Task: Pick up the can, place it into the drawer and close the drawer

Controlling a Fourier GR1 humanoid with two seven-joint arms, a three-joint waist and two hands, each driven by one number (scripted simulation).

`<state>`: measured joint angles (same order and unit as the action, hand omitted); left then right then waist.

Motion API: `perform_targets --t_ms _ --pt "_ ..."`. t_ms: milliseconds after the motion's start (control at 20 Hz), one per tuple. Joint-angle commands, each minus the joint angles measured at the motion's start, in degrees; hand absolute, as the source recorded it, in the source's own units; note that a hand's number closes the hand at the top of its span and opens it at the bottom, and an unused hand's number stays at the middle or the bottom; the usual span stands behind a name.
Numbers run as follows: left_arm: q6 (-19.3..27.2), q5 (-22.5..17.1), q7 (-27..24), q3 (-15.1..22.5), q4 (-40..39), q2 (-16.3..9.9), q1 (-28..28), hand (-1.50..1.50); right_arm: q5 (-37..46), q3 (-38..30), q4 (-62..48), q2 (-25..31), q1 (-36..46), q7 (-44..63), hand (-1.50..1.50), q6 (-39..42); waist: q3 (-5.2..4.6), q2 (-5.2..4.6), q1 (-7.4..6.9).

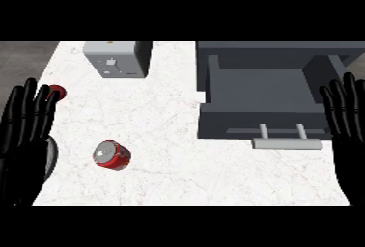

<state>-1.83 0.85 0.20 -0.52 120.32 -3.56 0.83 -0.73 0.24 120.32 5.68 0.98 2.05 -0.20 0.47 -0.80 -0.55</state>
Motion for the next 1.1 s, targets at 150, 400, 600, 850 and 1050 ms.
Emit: perform_targets --t_ms 150,400,600,850,1050 --pt "-8.1 -7.2 1.1 4.4 3.8 -1.9 -1.2 -1.50 1.3 -0.7 2.2 0.1 1.2 0.6 -1.50 -0.9 -0.51 0.94 0.63" --pt "-8.4 -4.0 11.8 8.4 1.2 -3.7 8.1 -1.50 1.4 -2.0 -4.4 -0.7 -5.7 6.9 -1.50 -2.3 -0.42 0.82 0.37" --pt "-7.9 -3.3 14.9 9.9 5.6 -3.2 10.6 -1.50 2.7 -1.3 0.0 -0.7 -7.4 10.6 -1.50 -2.8 -0.47 0.91 0.54" --pt "-9.5 -6.2 17.3 6.3 6.8 -4.1 9.2 -1.50 1.1 -1.8 4.0 -0.4 -11.8 10.6 -1.50 -0.1 -0.48 0.87 0.72" --pt "-8.4 -7.6 21.8 6.1 11.4 -2.9 11.7 -1.50 0.3 -4.2 0.6 -0.4 -8.7 10.3 -1.50 -0.1 -0.48 0.85 0.49"
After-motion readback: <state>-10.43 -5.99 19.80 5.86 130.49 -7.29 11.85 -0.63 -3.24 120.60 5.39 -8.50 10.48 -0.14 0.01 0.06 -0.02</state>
